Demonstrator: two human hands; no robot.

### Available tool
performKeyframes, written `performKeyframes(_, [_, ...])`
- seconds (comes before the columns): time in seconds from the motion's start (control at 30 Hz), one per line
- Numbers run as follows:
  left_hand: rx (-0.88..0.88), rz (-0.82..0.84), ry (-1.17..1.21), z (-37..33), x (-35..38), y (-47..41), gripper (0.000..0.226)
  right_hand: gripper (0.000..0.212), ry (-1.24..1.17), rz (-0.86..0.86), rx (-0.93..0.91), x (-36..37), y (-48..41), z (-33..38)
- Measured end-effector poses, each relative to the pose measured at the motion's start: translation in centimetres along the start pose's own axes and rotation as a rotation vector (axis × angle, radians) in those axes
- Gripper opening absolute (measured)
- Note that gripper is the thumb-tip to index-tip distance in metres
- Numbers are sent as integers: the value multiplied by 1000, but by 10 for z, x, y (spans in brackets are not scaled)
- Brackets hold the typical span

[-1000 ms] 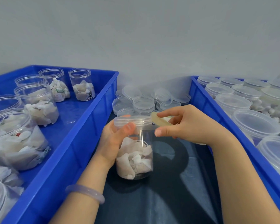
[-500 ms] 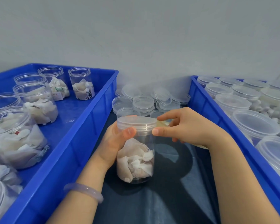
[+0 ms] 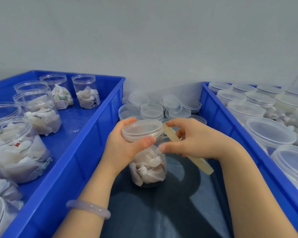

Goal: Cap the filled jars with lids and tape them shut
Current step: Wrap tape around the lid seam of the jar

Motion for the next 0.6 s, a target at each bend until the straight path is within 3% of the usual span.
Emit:
performKeyframes(0.1, [-36, 19, 80, 4, -4, -3, 82, 86, -75, 90, -3, 1, 5, 1])
performKeyframes(0.2, [-63, 80, 120, 7, -6, -4, 90, 92, -68, 39, -7, -5, 6, 1])
performKeyframes(0.47, [-88, 190, 171, 6, 0, 0, 102, 79, -79, 36, 36, -8, 4, -6])
performKeyframes(0.6, [-82, 283, 190, 4, 4, 5, 112, 100, -73, 87, 33, -3, 3, -8])
Point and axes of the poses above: each hand's wrist, its own y-axis away from the middle knuckle, its own x-axis out of the palm, z = x × y, the point moved 6 cm from there along -y, towards the middle knuckle, and after that the axes turned 13 degrees about -z, right-handed, at the moved point
